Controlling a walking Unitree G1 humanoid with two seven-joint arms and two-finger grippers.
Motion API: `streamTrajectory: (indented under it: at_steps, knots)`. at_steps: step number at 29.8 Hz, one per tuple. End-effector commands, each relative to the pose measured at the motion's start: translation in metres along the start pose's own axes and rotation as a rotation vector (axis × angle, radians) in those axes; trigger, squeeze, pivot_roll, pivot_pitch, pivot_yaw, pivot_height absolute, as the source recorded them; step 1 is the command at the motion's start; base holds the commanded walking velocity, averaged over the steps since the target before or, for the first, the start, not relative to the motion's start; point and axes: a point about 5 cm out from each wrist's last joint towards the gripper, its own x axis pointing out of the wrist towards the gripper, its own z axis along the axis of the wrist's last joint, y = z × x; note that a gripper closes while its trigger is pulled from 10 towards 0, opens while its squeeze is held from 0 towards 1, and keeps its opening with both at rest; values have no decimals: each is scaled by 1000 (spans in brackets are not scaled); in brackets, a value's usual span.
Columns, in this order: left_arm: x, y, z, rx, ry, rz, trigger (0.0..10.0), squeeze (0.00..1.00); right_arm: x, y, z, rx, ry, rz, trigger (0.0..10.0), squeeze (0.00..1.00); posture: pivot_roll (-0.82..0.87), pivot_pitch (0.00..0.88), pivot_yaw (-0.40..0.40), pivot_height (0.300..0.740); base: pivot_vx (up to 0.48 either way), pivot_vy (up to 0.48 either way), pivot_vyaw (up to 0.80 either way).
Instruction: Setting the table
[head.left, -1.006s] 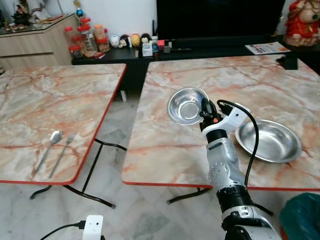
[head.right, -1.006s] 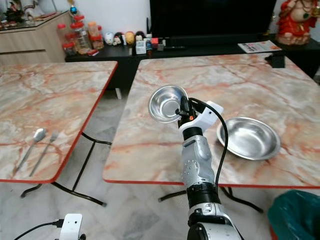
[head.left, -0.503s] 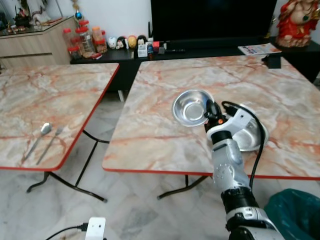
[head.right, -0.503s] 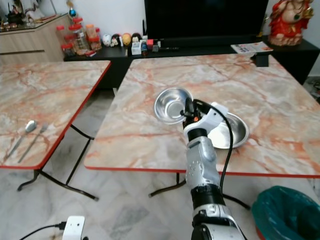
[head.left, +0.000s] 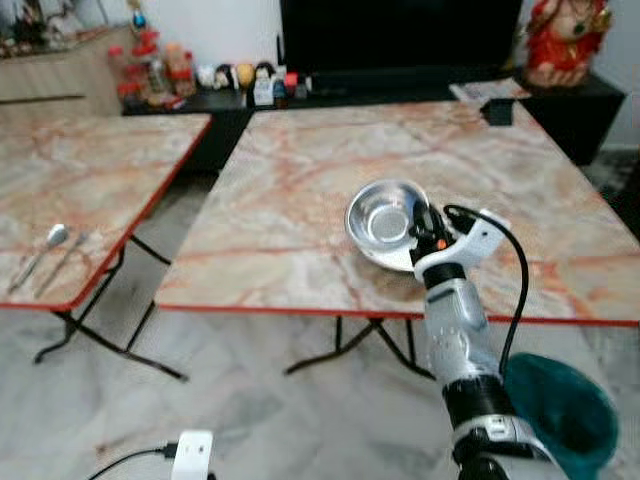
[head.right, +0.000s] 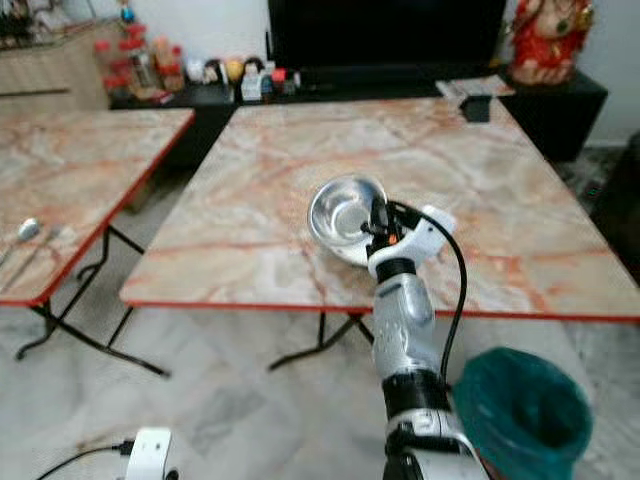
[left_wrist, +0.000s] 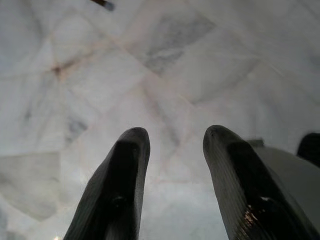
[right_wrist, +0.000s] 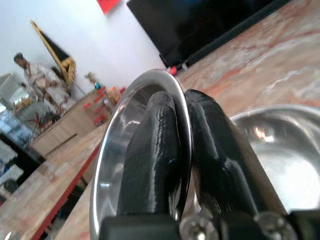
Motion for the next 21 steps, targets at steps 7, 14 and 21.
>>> streamTrajectory:
  at_steps: [7, 14, 21]
  knots:
    - [1, 2, 6, -25, -21, -8, 10000, 0, 6, 9, 4, -3, -10, 31, 10000, 0, 26, 0, 58, 740, 0, 0, 0]
    - [2, 6, 8, -44, -32, 13, 10000, 0, 7, 8, 6, 12, -19, 26, 10000, 0, 27, 0, 59, 740, 185, 0, 0]
    - [1, 7, 6, -48, -27, 21, 10000, 0, 6, 7, 6, 11, -19, 20, 10000, 0, 30, 0, 59, 740, 364, 0, 0]
